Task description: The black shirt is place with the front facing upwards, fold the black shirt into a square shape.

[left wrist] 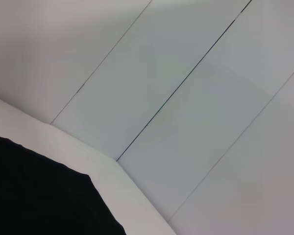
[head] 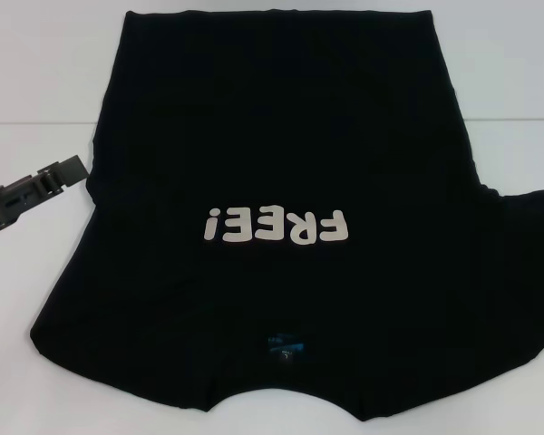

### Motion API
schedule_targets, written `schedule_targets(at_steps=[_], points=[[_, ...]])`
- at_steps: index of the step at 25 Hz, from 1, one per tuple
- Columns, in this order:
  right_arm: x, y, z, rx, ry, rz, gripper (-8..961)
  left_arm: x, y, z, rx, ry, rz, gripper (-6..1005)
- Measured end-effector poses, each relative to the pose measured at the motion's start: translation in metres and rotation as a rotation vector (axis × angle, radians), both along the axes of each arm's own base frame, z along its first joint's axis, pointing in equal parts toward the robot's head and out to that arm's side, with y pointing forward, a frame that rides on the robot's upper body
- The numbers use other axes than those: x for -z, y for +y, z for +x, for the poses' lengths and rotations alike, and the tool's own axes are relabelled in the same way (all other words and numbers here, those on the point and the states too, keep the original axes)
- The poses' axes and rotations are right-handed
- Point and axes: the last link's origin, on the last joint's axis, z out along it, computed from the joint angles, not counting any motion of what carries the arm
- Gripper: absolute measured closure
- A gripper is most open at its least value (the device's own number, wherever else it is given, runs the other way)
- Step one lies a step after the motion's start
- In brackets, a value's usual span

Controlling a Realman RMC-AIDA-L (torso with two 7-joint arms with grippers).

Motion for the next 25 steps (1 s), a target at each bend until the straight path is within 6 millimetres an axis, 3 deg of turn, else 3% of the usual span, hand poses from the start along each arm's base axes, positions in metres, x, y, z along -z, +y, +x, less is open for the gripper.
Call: schedule_targets(at_steps=[6, 11, 18, 23, 25], points=[[-0.001, 0.002, -0.008, -0.020, 0.014, -0.012, 924, 0.000, 0.001, 0.001, 0.003, -0.003, 0.000, 201], [0.011, 0.001, -0.024, -0.054, 0.086, -0.071, 921, 0.000, 0.003, 0.002, 0.004, -0.008, 0.003, 202], [0.035, 0.010, -0.060, -0.133, 0.133, -0.184, 916, -0.002, 0.004, 0.002, 0.008, -0.032, 0.017, 201], [0.063, 0.023, -0.099, -0.219, 0.116, -0.278, 913, -0.002, 0.004, 0.003, 0.008, -0.035, 0.019, 202], [0.068, 0.024, -0.103, -0.229, 0.115, -0.290, 912, -0.002, 0.004, 0.003, 0.008, -0.037, 0.021, 203]])
